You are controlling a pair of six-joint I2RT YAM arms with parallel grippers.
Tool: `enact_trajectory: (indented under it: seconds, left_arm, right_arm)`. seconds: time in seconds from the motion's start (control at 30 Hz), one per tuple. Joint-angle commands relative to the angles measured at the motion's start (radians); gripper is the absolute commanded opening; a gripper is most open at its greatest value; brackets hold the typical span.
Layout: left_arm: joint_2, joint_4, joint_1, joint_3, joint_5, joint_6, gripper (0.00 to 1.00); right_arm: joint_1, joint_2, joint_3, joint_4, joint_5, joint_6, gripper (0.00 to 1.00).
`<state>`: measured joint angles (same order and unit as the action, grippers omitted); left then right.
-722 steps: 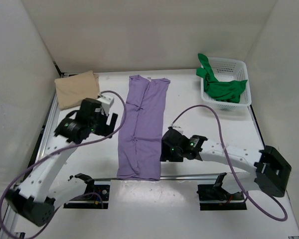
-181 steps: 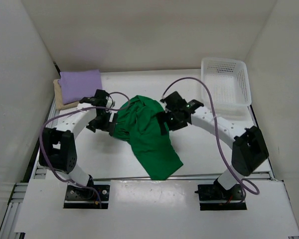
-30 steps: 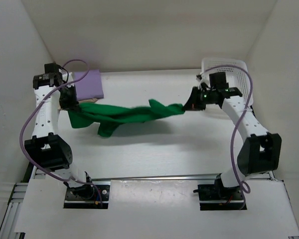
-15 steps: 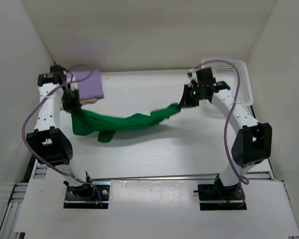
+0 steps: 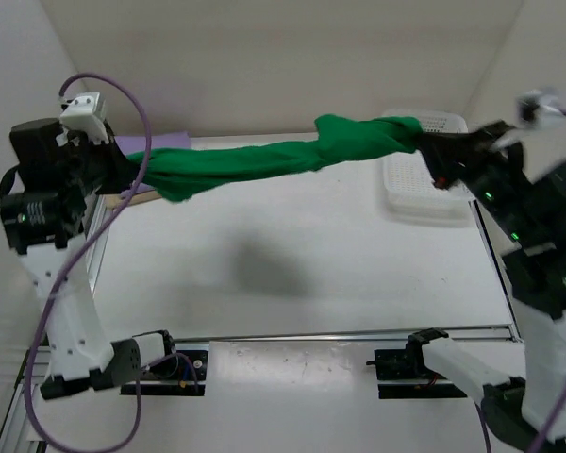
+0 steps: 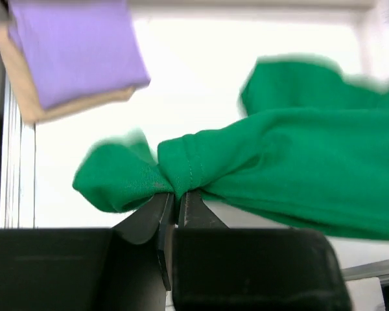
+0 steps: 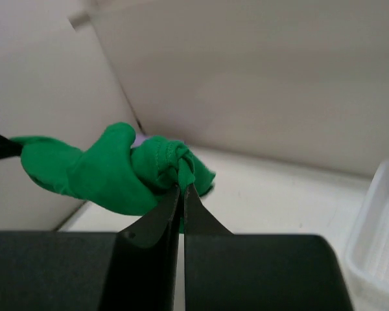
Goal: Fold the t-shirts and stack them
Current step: Flatten out the tshirt
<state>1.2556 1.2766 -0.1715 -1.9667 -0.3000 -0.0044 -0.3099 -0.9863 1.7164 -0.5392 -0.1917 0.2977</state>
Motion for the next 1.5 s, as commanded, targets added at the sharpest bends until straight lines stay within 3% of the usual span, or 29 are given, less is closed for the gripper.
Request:
enact_trajectory:
  seconds: [0.0,0.3,0.47,0.57,0.63,0.67,0.7,0.77,0.8,0.83,0.87,0.93,0.97,1.03,1.1,1.27,1.47]
  left_arm:
    - [-0.041,-0.031,-0.002,-0.049,-0.079,0.004,0.10]
    - [-0.041,0.001,-0.002,0.081,-0.229,0.004,0.10]
    - [0.117,0.020,0.053,0.172,-0.254,0.004,0.13]
    - [0.284,0.020,0.096,0.172,-0.245,0.004,0.23]
    - [0.429,0.020,0.115,0.155,-0.263,0.004,0.32]
    - [0.483,0.010,0.134,0.116,-0.263,0.004,0.56]
    - [0.542,0.010,0.144,0.083,-0.272,0.004,0.70]
    - [0.713,0.010,0.153,-0.034,-0.260,0.004,1.00]
    - [0.758,0.010,0.153,-0.069,-0.230,0.004,1.00]
    - [0.789,-0.005,0.153,-0.089,-0.124,0.004,1.00]
    - [0.803,-0.014,0.153,-0.089,-0.073,0.004,1.00]
    - [0.762,-0.045,0.144,-0.014,0.011,0.004,1.00]
    - [0.683,-0.090,0.126,0.035,0.012,0.004,1.00]
    - [0.586,-0.155,0.107,0.210,0.012,0.004,1.00]
    - [0.453,-0.233,0.098,0.360,0.039,0.004,1.00]
    - [0.274,-0.281,0.089,0.577,0.131,0.004,1.00]
    - [0.093,-0.355,0.017,0.726,0.229,0.004,1.00]
  right_arm:
    - [0.000,0.067,-0.014,0.082,0.087,-0.028,0.00]
    - [0.000,0.129,-0.015,0.036,0.087,0.037,0.00]
    - [0.000,-0.024,-0.089,-0.004,0.156,0.034,0.00]
    - [0.000,-0.239,-0.089,-0.033,0.120,0.021,0.00]
    - [0.000,-0.481,-0.020,-0.097,0.097,0.021,0.15]
    - [0.000,-0.573,0.030,-0.128,0.081,0.021,0.44]
    - [0.000,-0.780,0.199,-0.224,0.057,0.037,0.64]
    - [0.011,-1.004,0.447,-0.357,0.047,0.075,0.92]
    - [0.011,-1.195,0.583,-0.428,0.058,0.092,0.96]
    - [0.011,-1.260,0.800,-0.537,0.058,0.115,1.00]
    - [0.002,-1.297,0.842,-0.563,0.038,0.115,1.00]
    - [-0.040,-1.220,0.736,-0.494,0.070,0.106,1.00]
    - [-0.058,-1.145,0.443,-0.417,0.093,0.094,1.00]
    - [-0.116,-0.917,0.152,-0.206,0.109,0.066,1.00]
    - [-0.165,-0.785,-0.089,-0.168,0.109,0.066,1.00]
    - [-0.279,-0.674,-0.349,-0.147,0.126,0.086,1.00]
    - [-0.399,-0.673,-0.431,-0.105,0.211,0.193,1.00]
